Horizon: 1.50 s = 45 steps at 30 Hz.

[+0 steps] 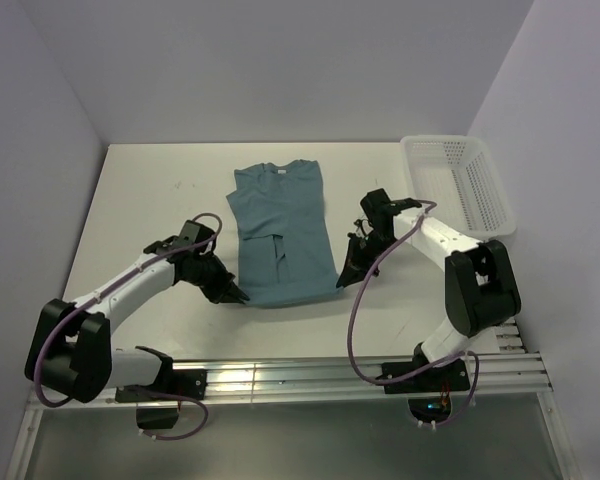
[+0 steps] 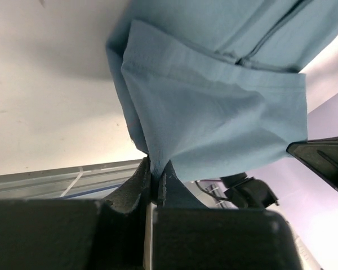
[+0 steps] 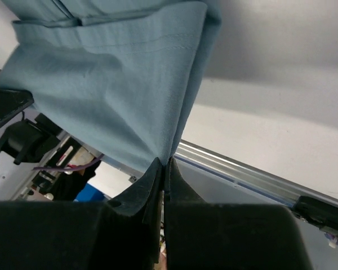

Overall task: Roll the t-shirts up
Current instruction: Roll the tshirt

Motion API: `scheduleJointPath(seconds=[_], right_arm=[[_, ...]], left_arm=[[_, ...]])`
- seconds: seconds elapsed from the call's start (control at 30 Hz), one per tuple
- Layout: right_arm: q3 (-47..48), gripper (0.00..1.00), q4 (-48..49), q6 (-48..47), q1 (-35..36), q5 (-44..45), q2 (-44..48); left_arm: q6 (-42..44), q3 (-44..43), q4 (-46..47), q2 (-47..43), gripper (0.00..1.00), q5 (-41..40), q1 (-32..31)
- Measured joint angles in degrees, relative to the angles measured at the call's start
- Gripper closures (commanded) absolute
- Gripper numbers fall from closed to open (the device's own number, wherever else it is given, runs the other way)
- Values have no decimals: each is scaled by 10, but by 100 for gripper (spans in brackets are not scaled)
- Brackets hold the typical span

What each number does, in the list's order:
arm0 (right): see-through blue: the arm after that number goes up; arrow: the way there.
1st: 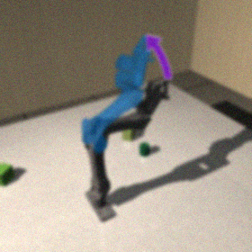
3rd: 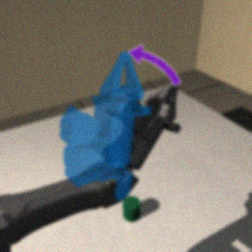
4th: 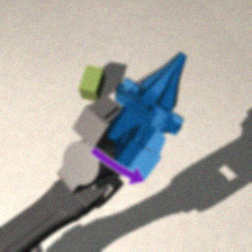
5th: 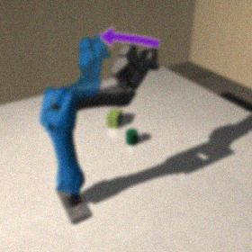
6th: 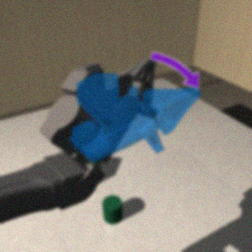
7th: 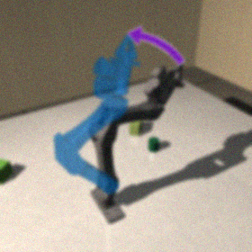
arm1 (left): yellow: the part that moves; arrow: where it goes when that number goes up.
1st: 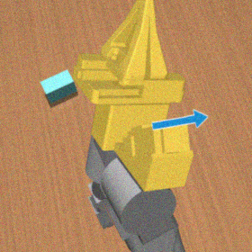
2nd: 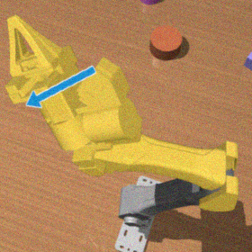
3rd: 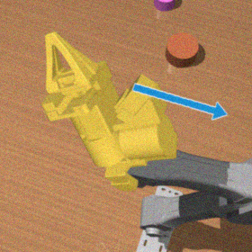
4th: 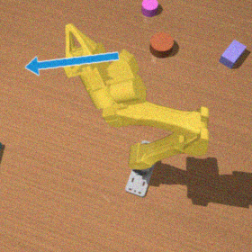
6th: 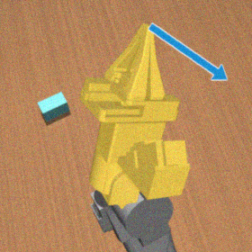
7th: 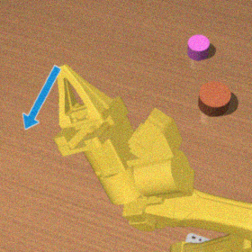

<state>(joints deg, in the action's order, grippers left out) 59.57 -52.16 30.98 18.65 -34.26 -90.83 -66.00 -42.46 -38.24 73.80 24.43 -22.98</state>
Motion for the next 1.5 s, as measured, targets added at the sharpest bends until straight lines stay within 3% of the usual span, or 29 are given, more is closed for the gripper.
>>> scheduleJointPath(seconds=[0.27,0.73,1.17,1.2,1.33,1.37,1.4,1.47,1.5], right_arm=[[84,100,-20,-8,-10,-13,-73],[235,100,-48,-10,-33,-21,-194],[309,97,-50,-1,-50,-23,-278],[312,94,-50,-1,-51,-23,-282],[321,62,-49,7,-57,-23,-287],[324,57,-47,11,-59,-23,-287],[327,54,-41,14,-60,-24,-287],[327,38,-20,24,-64,-30,-285],[325,38,-9,32,-66,-33,-282]], left_arm=[[25,-38,-6,59,100,19,55],[75,-167,-18,200,100,41,101],[94,-240,-10,311,96,63,115],[94,-245,-10,314,84,64,116],[98,-256,-3,315,49,73,118],[97,-259,-2,315,43,75,120],[95,-261,1,315,30,76,122],[91,-266,5,314,21,79,127],[88,-270,7,314,20,79,129]])
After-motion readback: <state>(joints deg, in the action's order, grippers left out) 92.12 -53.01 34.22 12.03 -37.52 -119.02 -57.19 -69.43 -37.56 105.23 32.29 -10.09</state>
